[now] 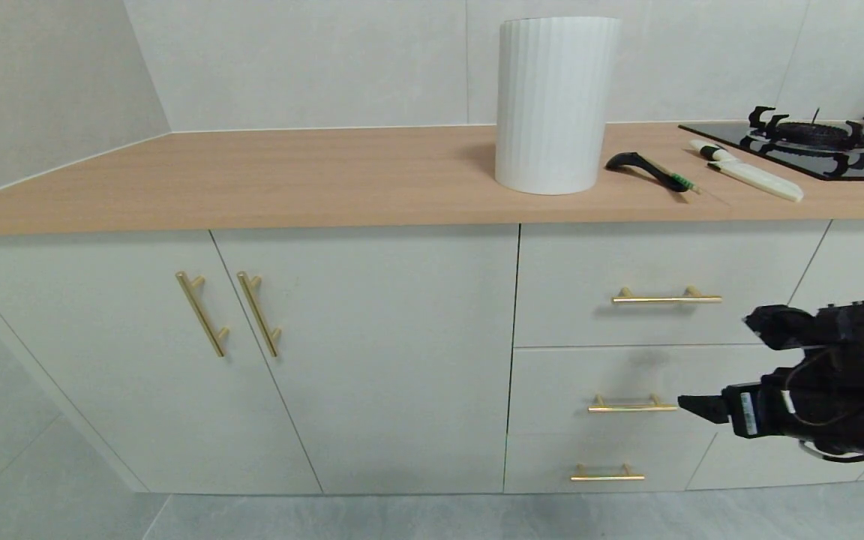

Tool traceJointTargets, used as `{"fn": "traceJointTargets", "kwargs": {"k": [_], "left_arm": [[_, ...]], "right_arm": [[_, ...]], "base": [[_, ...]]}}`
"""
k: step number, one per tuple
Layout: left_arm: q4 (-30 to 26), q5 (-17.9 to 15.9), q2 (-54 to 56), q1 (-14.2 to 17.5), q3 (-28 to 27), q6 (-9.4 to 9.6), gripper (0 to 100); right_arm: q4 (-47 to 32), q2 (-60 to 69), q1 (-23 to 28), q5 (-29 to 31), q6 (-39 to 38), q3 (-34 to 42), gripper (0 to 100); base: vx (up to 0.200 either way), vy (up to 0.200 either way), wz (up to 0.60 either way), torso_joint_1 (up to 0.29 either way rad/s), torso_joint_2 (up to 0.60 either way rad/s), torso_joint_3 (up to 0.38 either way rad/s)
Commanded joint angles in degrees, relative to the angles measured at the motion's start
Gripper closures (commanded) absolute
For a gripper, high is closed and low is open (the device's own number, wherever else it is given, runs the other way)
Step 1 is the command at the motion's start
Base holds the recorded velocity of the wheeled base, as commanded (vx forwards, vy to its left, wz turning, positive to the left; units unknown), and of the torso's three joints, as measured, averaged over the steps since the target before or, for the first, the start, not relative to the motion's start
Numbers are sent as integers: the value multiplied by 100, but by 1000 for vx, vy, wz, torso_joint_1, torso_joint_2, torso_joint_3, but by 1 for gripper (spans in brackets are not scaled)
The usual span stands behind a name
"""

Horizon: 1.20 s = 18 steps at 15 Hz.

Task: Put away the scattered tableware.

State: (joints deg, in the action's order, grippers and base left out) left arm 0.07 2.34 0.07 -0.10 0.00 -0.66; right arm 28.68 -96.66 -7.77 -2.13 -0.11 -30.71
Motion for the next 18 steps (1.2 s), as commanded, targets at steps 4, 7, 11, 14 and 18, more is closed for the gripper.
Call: {"fn": "traceJointTargets", "kwargs": {"k": [4, 7, 11, 14, 18], "left_arm": [[1, 3, -7, 1, 0, -4, 0], [1, 3, -7, 1, 0, 4, 0], [1, 3, -7, 1, 0, -4, 0], [1, 3, -7, 1, 0, -4, 0], [1, 3, -7, 1, 0, 4, 0]], "right_arm": [[2800, -2806, -76, 433, 11, -14, 0], [3293, -3184, -76, 539, 11, -32, 0], [3838, -3685, -85, 1013, 2, -216, 0], [4110, -3887, -85, 1119, -7, -348, 0], [4233, -4063, -76, 1277, 11, -401, 0]], "base": [[0, 0, 0, 0, 0, 0], [0, 0, 0, 0, 0, 0], [0, 0, 0, 0, 0, 0], [0, 0, 0, 0, 0, 0], [0, 0, 0, 0, 0, 0]]}}
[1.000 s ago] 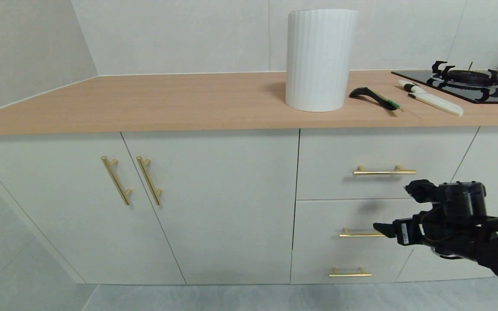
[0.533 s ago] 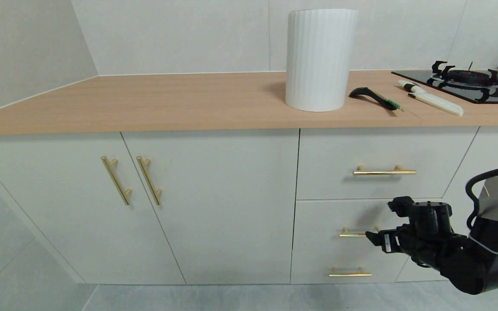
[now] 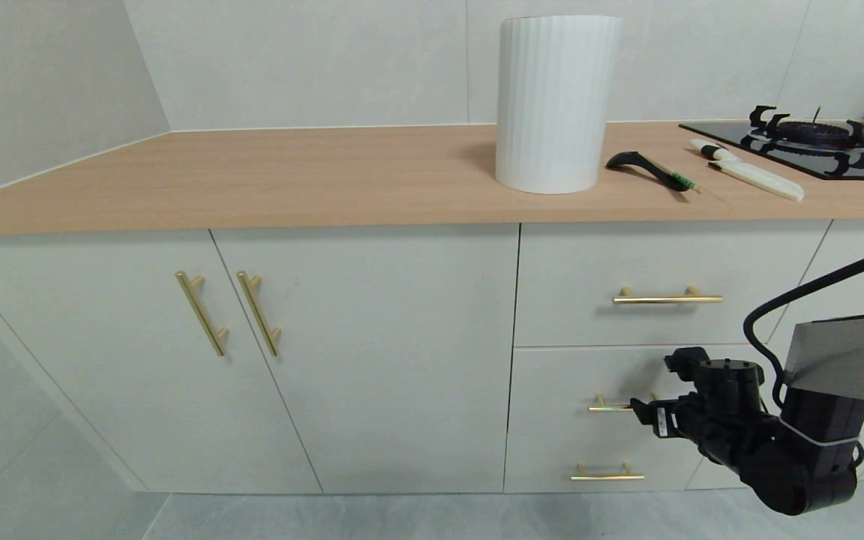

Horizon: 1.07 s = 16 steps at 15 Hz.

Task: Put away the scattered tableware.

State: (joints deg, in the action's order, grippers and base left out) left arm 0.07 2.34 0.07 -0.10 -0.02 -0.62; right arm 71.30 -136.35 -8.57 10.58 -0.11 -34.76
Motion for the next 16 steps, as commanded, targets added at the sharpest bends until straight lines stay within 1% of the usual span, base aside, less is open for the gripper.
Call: {"fn": "traceJointTargets", "kwargs": {"k": [1, 6, 7, 8, 9, 10, 12, 13, 14, 15, 16], "left_arm": [[1, 3, -7, 1, 2, -8, 0], [1, 3, -7, 1, 2, 1, 0], [1, 3, -7, 1, 2, 1, 0], [1, 3, -7, 1, 2, -8, 0], [1, 3, -7, 1, 2, -8, 0], [1, 3, -7, 1, 2, -8, 0], [1, 3, -7, 1, 2, -8, 0], [1, 3, -7, 1, 2, 1, 0], [1, 3, -7, 1, 2, 1, 0], [1, 3, -7, 1, 2, -8, 0], [1, 3, -7, 1, 2, -8, 0]], "right_arm": [[-29, -49, 4, 5, 11, 48, 0], [-125, 372, 31, -83, 125, 470, 0], [-310, 539, 31, -179, 134, 575, 0], [-582, 988, 31, -267, 134, 681, 0], [-1039, 1568, 22, -329, 134, 742, 0], [-1901, 2429, -4, -460, 134, 725, 0], [-4001, 4117, -75, -1041, 125, 408, 0], [-4353, 4372, -75, -1128, 125, 329, 0], [-6251, 5540, -101, -1410, 125, -400, 0], [-6788, 5751, -127, -1410, 116, -734, 0], [-6981, 5769, -127, -1410, 116, -972, 0]], "base": [[0, 0, 0, 0, 0, 0], [0, 0, 0, 0, 0, 0], [0, 0, 0, 0, 0, 0], [0, 0, 0, 0, 0, 0], [0, 0, 0, 0, 0, 0], [0, 0, 0, 0, 0, 0], [0, 0, 0, 0, 0, 0], [0, 0, 0, 0, 0, 0], [0, 0, 0, 0, 0, 0], [0, 0, 0, 0, 0, 0], [0, 0, 0, 0, 0, 0]]}}
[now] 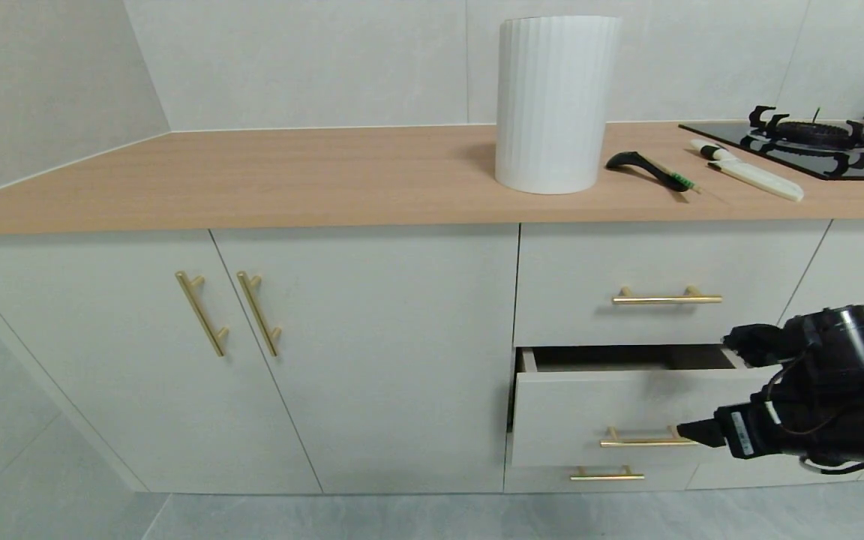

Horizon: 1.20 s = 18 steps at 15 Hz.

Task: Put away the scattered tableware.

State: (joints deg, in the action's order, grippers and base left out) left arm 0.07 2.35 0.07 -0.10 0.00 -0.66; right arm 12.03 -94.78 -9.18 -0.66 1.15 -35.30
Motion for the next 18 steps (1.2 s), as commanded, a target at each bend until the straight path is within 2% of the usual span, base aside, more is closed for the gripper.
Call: {"fn": "traceJointTargets", "kwargs": {"k": [1, 3, 9, 11, 12, 13, 18], "left_arm": [[1, 2, -7, 1, 0, 4, 0], [1, 2, -7, 1, 0, 4, 0], [1, 2, -7, 1, 0, -4, 0], [1, 2, -7, 1, 0, -4, 0], [1, 2, -7, 1, 0, -4, 0], [1, 2, -7, 1, 0, -4, 0], [1, 2, -7, 1, 0, -4, 0]], "right_arm": [[-1080, 1331, -66, -295, -9, -1233, 0], [-1063, 909, -75, -277, -35, -1409, 0], [-324, -295, -75, -224, -343, -1541, 0], [247, -708, -216, -75, -624, -1506, 0], [563, -1016, -321, 224, -906, -1497, 0], [722, -1262, -400, 461, -906, -1488, 0], [1240, -1798, -611, 690, -932, -1488, 0]], "base": [[0, 0, 0, 0, 0, 0], [0, 0, 0, 0, 0, 0], [0, 0, 0, 0, 0, 0], [0, 0, 0, 0, 0, 0], [0, 0, 0, 0, 0, 0], [0, 0, 0, 0, 0, 0], [0, 0, 0, 0, 0, 0]]}}
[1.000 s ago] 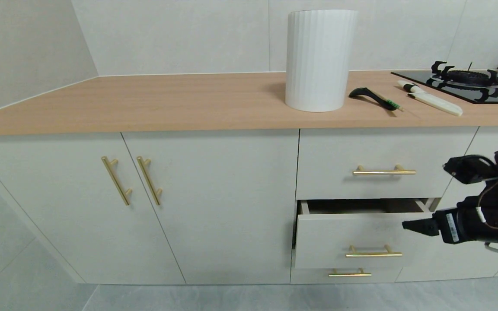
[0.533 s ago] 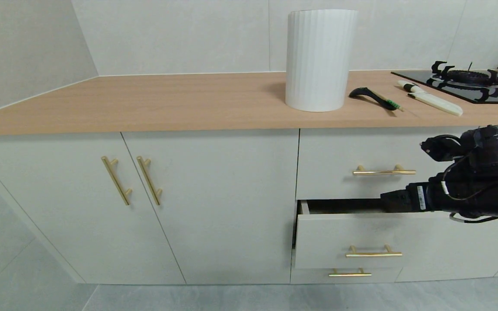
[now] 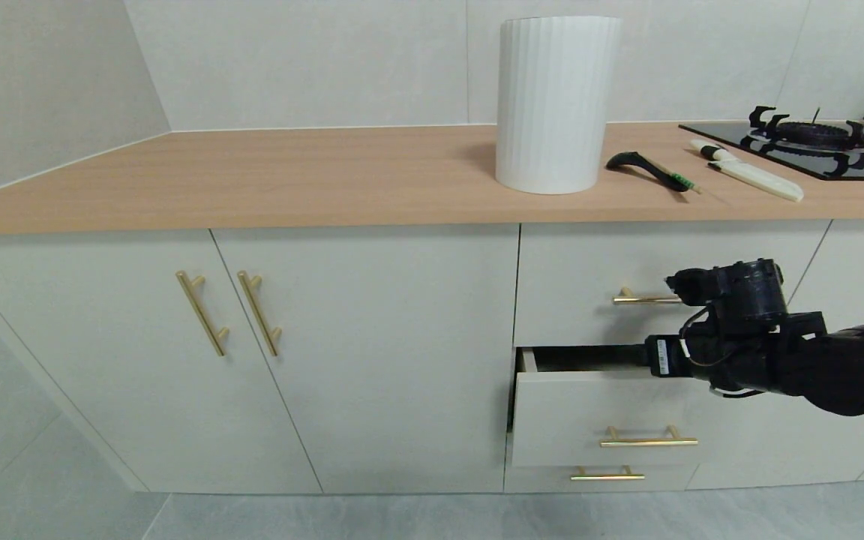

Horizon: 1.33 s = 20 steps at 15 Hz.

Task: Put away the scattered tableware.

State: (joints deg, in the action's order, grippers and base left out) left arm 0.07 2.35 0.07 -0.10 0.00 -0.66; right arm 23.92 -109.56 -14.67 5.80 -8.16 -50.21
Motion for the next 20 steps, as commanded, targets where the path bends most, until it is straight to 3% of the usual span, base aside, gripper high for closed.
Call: {"fn": "traceJointTargets", "kwargs": {"k": [1, 11, 20], "left_arm": [[1, 2, -7, 1, 0, -4, 0], [1, 2, -7, 1, 0, -4, 0], [1, 2, -7, 1, 0, -4, 0]], "right_arm": [[227, -435, -63, 176, -2, 12, 0], [825, -672, -63, 422, 25, 152, 0], [8, -110, -28, 343, 279, 275, 0]], "base": [[0, 0, 0, 0, 0, 0], [0, 0, 0, 0, 0, 0], [0, 0, 0, 0, 0, 0]]}}
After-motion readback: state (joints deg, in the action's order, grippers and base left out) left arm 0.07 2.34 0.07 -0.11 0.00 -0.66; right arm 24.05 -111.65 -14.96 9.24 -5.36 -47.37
